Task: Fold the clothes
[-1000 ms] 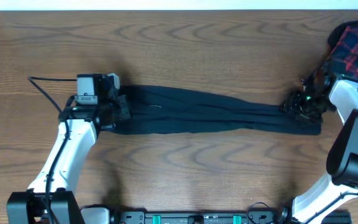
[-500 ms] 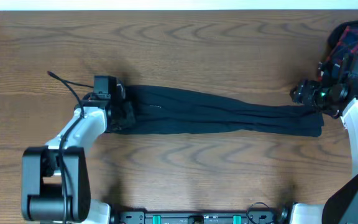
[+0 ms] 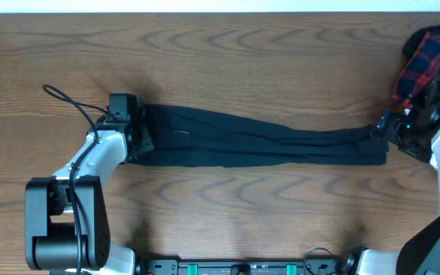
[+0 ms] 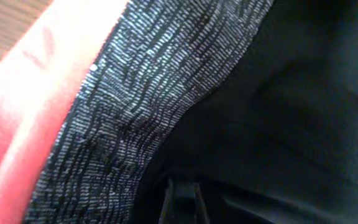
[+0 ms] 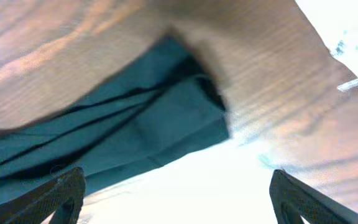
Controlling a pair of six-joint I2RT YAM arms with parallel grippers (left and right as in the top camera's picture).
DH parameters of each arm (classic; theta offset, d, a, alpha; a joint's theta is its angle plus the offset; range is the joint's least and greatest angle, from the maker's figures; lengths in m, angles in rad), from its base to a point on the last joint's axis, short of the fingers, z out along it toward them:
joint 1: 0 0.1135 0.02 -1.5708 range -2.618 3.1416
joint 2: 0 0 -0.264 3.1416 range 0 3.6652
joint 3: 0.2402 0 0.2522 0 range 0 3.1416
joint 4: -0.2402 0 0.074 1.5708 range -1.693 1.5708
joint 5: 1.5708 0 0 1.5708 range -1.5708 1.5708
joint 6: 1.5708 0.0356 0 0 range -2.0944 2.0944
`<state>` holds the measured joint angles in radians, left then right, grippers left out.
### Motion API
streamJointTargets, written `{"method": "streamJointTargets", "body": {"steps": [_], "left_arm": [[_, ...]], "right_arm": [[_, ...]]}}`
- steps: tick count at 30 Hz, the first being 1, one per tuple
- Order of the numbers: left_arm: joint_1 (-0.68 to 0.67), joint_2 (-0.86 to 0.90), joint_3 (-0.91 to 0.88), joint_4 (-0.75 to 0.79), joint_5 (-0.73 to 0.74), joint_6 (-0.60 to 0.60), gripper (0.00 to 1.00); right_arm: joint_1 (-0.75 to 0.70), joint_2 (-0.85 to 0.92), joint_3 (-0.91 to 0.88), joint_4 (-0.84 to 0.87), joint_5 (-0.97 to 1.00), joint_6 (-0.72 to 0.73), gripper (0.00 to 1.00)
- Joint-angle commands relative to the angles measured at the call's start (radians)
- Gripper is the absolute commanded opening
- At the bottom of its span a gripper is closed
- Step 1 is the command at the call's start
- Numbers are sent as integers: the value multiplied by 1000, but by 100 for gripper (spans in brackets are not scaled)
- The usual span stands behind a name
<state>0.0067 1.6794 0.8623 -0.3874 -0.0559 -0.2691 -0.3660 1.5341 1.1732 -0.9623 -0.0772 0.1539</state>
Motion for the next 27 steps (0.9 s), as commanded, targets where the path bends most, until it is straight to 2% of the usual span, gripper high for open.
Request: {"method": "streamJointTargets", "body": {"steps": [1,4,8,9,10,12,13,23,27], "left_arm": [[10,4,-3,2,-30,-32,14],[9,4,-2,11,56,-31,15],[9,0,0,34,233,-32,14],[9,-6,0,40,284,-32,15],[9,-14,0,45,336,-33,15],[9,-30,0,45,393,-57,15],[9,-39,0,45,413,-64,15],[-1,-70,-3,-15,429,-87,14],[-2,-70,-3,-15,430,-87,15]], "right_arm": [[-16,-3,3,-11,29,15,91],[-16,-2,1,-13,29,-10,76],[-16,13,0,13,29,-13,45],[-16,19,-2,18,29,-12,41],[-16,25,-4,24,29,-13,41],[-17,42,-10,34,29,-13,51],[-18,53,-10,37,29,-13,53],[-21,211,-10,101,1,-47,52],[-21,264,-10,135,-10,-48,45]]}}
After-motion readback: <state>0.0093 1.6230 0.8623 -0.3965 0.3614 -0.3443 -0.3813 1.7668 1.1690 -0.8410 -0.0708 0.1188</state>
